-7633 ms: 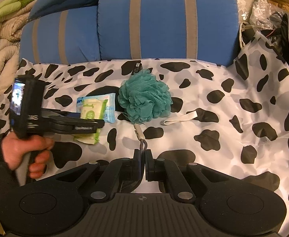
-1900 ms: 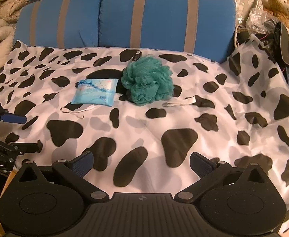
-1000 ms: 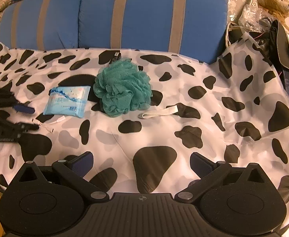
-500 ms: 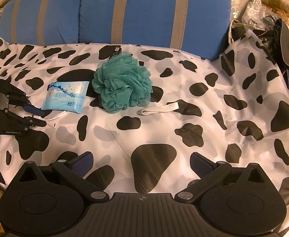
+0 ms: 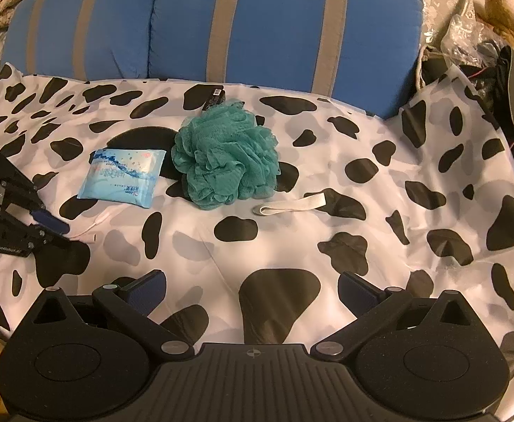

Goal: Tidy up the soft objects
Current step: 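Grasp the thin white cable beside the blue pack with the left tool, then lift the white cable with the left tool while the right tool grasps the white strap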

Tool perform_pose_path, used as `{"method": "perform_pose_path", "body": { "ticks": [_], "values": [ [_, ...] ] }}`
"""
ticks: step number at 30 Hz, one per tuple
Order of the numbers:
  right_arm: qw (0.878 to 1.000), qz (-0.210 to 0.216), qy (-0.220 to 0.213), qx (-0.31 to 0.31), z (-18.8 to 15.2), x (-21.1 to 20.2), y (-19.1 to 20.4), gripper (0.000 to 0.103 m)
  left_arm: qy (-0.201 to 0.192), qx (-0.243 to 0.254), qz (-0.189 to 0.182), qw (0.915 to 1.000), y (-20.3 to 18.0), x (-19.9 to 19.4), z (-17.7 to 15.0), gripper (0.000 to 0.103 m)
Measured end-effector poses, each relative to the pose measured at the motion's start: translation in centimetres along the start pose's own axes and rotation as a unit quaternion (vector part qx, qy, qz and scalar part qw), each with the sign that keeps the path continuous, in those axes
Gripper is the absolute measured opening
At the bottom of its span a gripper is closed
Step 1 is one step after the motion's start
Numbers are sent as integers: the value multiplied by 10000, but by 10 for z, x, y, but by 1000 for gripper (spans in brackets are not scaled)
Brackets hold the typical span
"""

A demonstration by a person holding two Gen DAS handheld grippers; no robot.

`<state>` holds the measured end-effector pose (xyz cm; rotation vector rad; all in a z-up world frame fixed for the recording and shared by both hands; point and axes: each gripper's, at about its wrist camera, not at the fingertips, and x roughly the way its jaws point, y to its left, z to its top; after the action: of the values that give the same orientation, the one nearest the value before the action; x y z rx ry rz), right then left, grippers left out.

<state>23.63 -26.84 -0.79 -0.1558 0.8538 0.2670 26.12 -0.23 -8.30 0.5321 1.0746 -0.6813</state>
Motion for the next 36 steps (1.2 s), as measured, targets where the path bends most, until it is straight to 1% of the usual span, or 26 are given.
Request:
{"method": "perform_pose_path", "body": {
  "ticks": [4, 5, 8, 11, 14, 16, 19, 25, 26, 27, 29, 31, 32, 33, 36],
  "values": [
    [10000, -43, 27, 39, 3, 4, -2, 103, 131, 189, 151, 9996, -13, 1, 3, 10],
    [10000, -51, 39, 54, 4, 5, -3, 103, 131, 251, 196, 9994, -16, -1, 3, 8],
    [9999, -97, 73, 86, 7, 11, -5, 103, 19, 366, 328, 9988, -24, -6, 3, 8],
    [9998, -141, 97, 103, 10, 19, -9, 103, -256, 108, 409, 9988, -23, -17, 5, 8],
    [9996, -178, 141, 189, 14, 29, -12, 103, -538, -294, 512, 9968, -18, -30, 11, 8],
    [9993, -126, 189, 287, 16, 37, -14, 103, -728, -544, 605, 9940, -14, -40, 14, 8],
    [9988, -109, 181, 449, 19, 49, -17, 103, -915, -740, 759, 9901, -11, -52, 19, 8],
    [9949, -99, 25, 1006, 30, 77, -36, 102, -1200, -1123, 1096, 9803, -7, -78, 21, 8],
    [9939, -108, 25, 1096, 32, 83, -40, 101, -1220, -1170, 1127, 9792, -6, -80, 21, 8],
    [9934, -157, 72, 1134, 33, 89, -42, 94, -1242, -1224, 1178, 9776, -5, -83, 21, 8],
    [9929, -232, 242, 1146, 36, 101, -45, 86, -1271, -1360, 1316, 9737, -1, -88, 20, 8],
    [9915, -205, 262, 1261, 37, 110, -49, 85, -1317, -1489, 1374, 9704, 4, -91, 18, 7],
    [9907, -182, 246, 1329, 37, 113, -52, 83, -1333, -1537, 1375, 9694, 6, -92, 17, 0],
    [9895, -155, 215, 1419, 38, 116, -54, 80, -1336, -1579, 1373, 9687, 8, -94, 16, 0],
    [9856, -84, 72, 1687, 42, 122, -61, 78, -1362, -1627, 1395, 9672, 11, -96, 12, 0]
  ]
}}
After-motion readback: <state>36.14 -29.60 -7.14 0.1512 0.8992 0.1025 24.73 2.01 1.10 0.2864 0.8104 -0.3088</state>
